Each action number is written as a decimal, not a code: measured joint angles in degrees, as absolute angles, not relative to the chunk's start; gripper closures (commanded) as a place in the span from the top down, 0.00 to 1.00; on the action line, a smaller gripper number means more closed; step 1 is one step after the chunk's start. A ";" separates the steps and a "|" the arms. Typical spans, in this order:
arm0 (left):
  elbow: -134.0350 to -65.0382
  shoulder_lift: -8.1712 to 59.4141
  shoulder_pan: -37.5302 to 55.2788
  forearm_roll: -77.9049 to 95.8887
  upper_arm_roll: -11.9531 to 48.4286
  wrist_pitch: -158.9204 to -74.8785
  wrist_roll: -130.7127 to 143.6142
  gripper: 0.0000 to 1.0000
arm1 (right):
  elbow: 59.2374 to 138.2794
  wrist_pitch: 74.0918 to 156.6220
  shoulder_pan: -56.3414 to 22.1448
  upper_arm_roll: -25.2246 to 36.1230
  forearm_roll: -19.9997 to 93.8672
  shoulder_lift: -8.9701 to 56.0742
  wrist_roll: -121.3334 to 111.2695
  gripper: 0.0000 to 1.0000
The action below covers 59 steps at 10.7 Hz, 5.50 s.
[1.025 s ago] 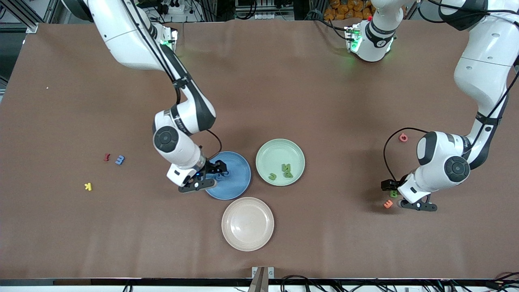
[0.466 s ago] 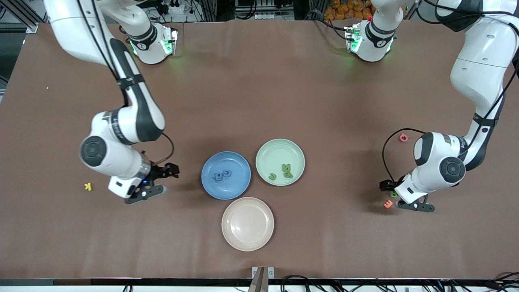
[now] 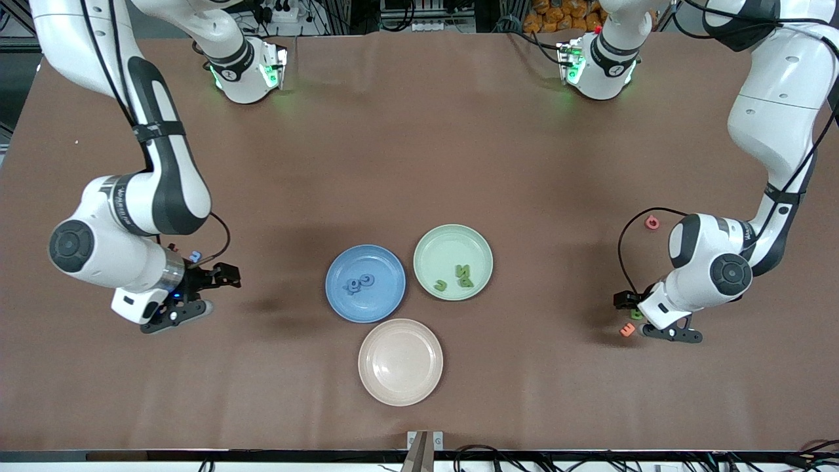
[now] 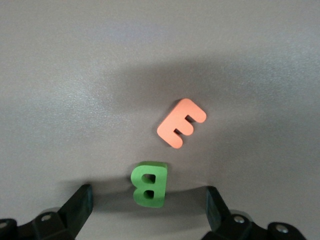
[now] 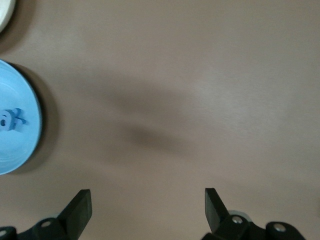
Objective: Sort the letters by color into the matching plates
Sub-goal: 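Move the right gripper back toward the blue E beside the red I, then grasp the blue E with the right gripper while the left gripper grasps B, then lower the green B onto the green plate with the left gripper, then bring the blue E over the blue plate with the right gripper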
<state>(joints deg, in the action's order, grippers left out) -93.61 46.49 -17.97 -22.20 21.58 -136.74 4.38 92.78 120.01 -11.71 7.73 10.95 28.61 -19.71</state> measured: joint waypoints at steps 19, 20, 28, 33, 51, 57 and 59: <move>-93.28 46.51 -17.94 -22.20 21.40 -137.22 4.46 1.00 | 116.40 130.88 0.59 9.52 7.65 16.00 -20.85 1.00; -93.27 46.51 -17.94 -22.20 21.39 -137.22 4.46 1.00 | 118.73 133.80 1.12 9.53 7.64 15.76 -20.85 1.00; -93.02 46.08 -16.83 -22.10 21.53 -137.20 16.81 0.00 | 125.65 143.51 -2.95 8.39 7.63 17.38 -0.45 1.00; -92.96 45.75 -16.24 -22.10 21.53 -137.20 17.76 0.00 | 125.74 147.20 -2.89 8.50 7.67 22.06 6.39 1.00; -92.94 42.49 5.13 -22.09 29.84 -131.64 61.43 0.00 | 126.08 151.27 -1.78 8.79 7.72 26.27 8.47 0.32; -92.48 42.42 10.52 -22.09 29.55 -131.21 67.82 1.00 | 126.10 151.81 -1.77 8.78 7.72 26.10 8.46 0.11; -91.41 42.25 11.91 -23.28 29.14 -129.08 68.63 1.00 | 126.10 151.81 -1.77 8.76 7.64 26.10 8.32 0.09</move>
